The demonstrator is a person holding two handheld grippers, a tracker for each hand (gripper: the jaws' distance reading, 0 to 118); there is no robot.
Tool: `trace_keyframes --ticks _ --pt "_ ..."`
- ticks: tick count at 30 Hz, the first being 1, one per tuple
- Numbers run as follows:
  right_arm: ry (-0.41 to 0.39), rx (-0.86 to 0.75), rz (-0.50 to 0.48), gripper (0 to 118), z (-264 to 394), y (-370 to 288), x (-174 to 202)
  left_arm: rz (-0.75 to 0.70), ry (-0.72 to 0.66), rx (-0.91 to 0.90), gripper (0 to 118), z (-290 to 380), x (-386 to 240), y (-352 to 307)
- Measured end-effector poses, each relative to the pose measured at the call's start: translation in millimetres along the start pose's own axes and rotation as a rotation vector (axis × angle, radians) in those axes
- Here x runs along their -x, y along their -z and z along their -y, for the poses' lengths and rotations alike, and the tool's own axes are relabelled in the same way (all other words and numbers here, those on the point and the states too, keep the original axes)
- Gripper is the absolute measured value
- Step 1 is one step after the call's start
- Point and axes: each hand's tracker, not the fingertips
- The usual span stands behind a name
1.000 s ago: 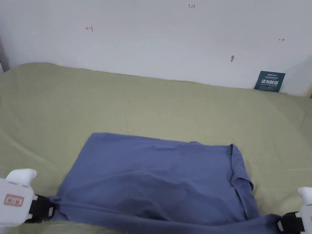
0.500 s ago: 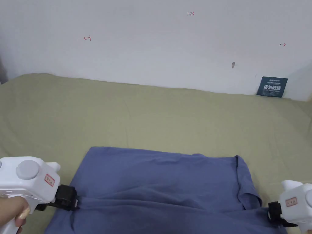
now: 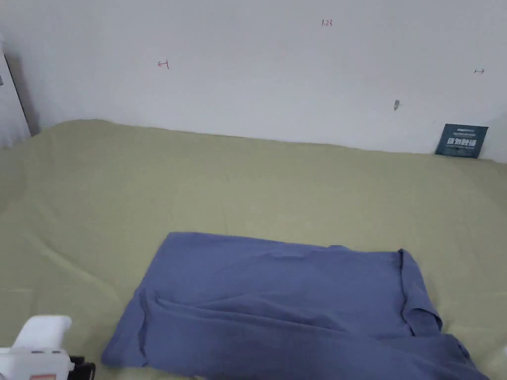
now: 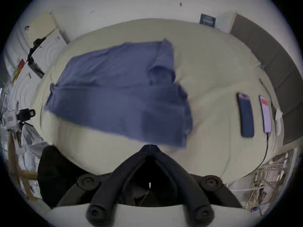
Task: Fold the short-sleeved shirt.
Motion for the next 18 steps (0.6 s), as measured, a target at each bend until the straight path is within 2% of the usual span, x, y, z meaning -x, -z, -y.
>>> trace_keyframes --ticks 4,7,8,11,12,16,17,18 --pt "-0.019 0.039 0.007 0 19 7 -1 0.015 0.002 0.048 0 7 7 20" --pt "0.016 0.031 0.028 0 15 8 -14 0.020 -0.024 0.030 4 -18 9 33" --pt "0.031 0.023 0.033 0 14 7 -17 0.014 -0.029 0.025 18 -28 10 39" --pt "0.057 -0.002 0.049 0 10 5 -28 0.007 -0.059 0.013 78 -56 11 58" --pt "0.069 -0.003 0.052 0 11 3 -29 0.006 -0.071 0.006 82 -63 12 65" --pt "0.114 -0.012 0.054 0 11 3 -38 0.007 -0.070 0.055 81 -78 10 92" --pt "0.120 -0.024 0.057 0 11 4 -39 -0.001 -0.078 0.070 71 -73 6 92" --pt "0.118 -0.035 0.060 0 9 4 -40 -0.017 -0.099 0.081 47 -71 5 93"
